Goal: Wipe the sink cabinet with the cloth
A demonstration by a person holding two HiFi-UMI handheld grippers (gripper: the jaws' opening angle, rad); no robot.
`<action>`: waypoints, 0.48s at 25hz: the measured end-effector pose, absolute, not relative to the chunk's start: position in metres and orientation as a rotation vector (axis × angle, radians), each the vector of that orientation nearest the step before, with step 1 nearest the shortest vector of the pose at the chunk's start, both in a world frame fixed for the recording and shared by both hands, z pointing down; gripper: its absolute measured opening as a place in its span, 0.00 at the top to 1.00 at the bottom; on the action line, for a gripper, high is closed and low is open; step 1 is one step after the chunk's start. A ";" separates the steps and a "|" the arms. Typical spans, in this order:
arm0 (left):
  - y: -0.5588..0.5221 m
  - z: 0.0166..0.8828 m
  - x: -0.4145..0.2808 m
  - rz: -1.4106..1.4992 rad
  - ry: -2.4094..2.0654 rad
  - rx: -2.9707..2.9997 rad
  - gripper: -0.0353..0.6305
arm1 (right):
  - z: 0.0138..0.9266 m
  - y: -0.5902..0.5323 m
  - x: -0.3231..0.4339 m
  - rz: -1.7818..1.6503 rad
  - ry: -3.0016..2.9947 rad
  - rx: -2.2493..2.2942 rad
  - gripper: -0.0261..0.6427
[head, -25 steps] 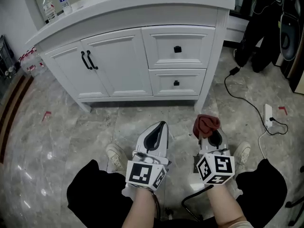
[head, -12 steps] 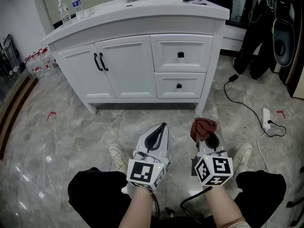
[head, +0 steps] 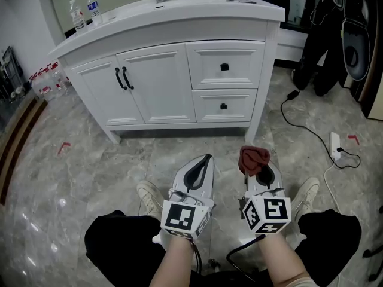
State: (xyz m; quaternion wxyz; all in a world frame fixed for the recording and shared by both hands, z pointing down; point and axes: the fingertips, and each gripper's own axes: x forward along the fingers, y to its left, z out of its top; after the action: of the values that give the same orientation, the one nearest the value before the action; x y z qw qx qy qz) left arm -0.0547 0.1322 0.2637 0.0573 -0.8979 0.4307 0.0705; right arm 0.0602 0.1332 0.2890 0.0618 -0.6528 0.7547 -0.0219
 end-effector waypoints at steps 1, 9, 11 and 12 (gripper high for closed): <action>0.132 0.263 -0.054 0.207 1.301 -2.720 0.95 | 0.289 0.133 0.061 -0.069 2.281 -1.974 0.84; 0.130 0.269 -0.048 0.175 1.287 -2.723 0.95 | 0.301 0.128 0.066 -0.116 2.284 -1.998 0.84; 0.129 0.270 -0.047 0.168 1.290 -2.724 0.95 | 0.302 0.127 0.066 -0.117 2.286 -2.000 0.84; 0.128 0.269 -0.047 0.165 1.293 -2.726 0.95 | 0.302 0.127 0.066 -0.117 2.286 -2.001 0.84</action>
State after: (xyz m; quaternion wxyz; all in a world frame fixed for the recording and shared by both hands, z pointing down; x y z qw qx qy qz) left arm -0.0469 0.1283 0.2689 0.0602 -0.9006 0.4271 0.0545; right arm 0.0662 0.1267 0.3022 0.0507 -0.6573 0.7509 -0.0384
